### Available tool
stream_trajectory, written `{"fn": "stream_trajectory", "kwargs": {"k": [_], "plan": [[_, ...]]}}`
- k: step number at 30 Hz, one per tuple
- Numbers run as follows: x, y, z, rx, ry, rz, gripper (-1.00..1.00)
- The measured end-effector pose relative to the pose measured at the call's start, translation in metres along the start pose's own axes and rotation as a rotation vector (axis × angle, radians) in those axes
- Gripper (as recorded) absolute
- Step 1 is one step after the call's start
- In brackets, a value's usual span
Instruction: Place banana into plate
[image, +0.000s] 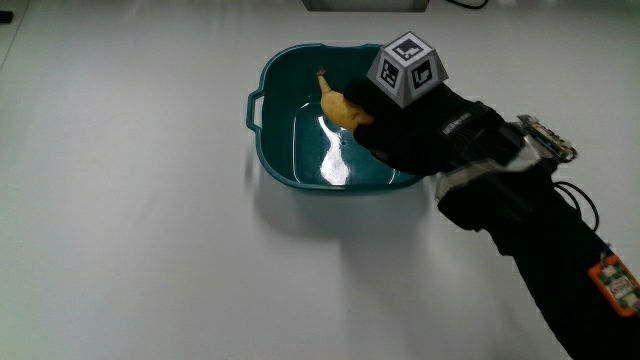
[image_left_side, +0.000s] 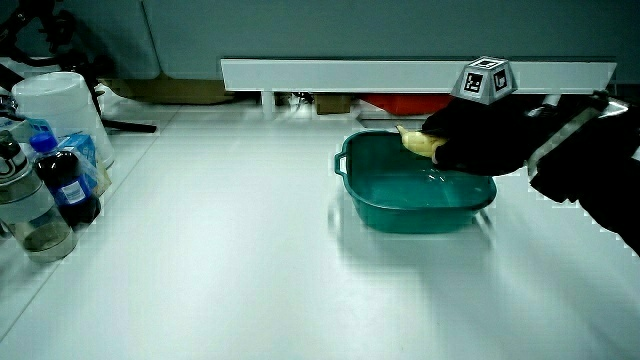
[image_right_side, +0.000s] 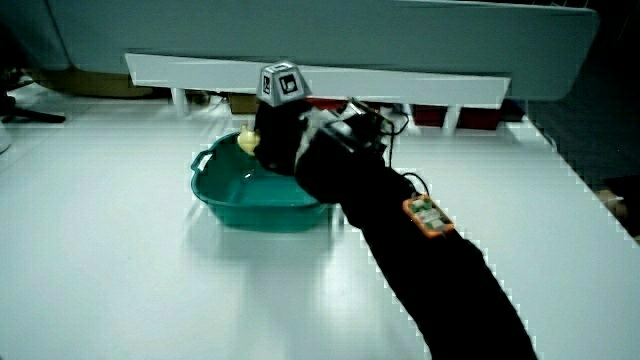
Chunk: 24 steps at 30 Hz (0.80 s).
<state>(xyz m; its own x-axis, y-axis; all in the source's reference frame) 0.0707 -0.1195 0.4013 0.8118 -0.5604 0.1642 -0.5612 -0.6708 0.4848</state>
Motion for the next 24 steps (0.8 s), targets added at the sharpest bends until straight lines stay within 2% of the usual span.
{"fn": "stream_trajectory", "kwargs": {"k": [5,6,9,11,13,17,19,21,24], "plan": [[0.004,0.018,-0.012,-0.036,0.041,-0.001,0.0],[0.005,0.024,-0.017,-0.036,0.039,-0.022,0.0],[0.0,0.032,-0.023,-0.057,0.044,-0.006,0.0],[0.003,0.039,-0.03,-0.061,0.045,-0.027,0.0],[0.007,0.045,-0.038,-0.086,0.077,-0.036,0.0],[0.013,0.056,-0.059,-0.13,0.075,-0.074,0.0],[0.016,0.058,-0.066,-0.156,0.101,-0.064,0.0],[0.015,0.059,-0.069,-0.15,0.094,-0.079,0.0],[0.015,0.064,-0.077,-0.172,0.072,-0.09,0.0]]}}
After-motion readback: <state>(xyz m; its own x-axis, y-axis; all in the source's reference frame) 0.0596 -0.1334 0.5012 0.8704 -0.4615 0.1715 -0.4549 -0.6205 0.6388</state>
